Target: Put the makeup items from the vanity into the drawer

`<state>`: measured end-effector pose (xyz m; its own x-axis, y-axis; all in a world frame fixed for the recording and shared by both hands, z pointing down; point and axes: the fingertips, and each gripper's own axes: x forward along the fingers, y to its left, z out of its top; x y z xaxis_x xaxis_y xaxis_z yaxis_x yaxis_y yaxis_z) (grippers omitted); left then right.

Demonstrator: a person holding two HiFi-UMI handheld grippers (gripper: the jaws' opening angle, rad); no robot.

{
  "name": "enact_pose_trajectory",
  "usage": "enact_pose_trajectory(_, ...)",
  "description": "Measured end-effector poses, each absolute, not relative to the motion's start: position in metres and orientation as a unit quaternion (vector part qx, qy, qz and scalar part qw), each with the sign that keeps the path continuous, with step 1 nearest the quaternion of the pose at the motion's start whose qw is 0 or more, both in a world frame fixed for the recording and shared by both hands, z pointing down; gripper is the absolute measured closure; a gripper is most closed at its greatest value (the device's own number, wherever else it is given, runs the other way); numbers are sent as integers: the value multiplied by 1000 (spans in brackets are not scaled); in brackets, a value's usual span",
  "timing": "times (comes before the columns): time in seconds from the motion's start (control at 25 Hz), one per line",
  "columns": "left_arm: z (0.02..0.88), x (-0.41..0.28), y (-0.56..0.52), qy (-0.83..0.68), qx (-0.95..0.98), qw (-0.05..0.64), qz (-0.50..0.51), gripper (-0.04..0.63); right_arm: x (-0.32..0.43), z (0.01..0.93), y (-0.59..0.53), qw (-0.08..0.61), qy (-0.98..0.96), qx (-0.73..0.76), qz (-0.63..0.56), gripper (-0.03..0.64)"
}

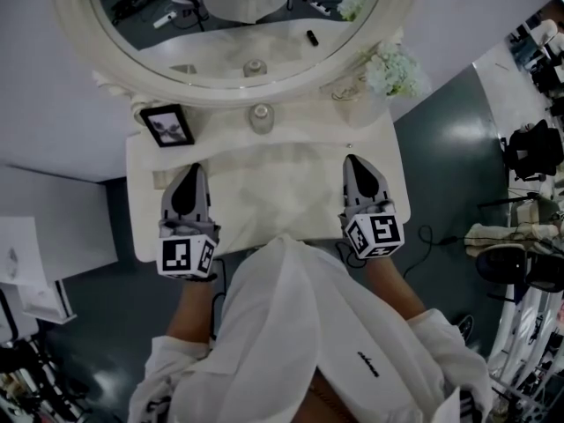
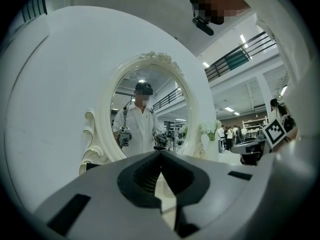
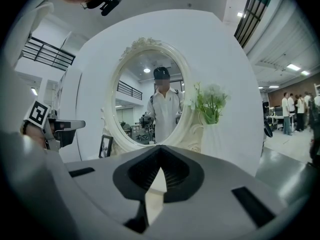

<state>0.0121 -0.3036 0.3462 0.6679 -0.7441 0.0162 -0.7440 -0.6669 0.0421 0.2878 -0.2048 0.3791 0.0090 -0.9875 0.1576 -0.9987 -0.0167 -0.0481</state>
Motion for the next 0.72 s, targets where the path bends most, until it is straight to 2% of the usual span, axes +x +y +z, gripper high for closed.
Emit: enact_pose_trajectory(0.72, 356, 15, -303, -411, 911, 37, 0, 568, 289, 382, -205, 48, -702, 707, 77, 600)
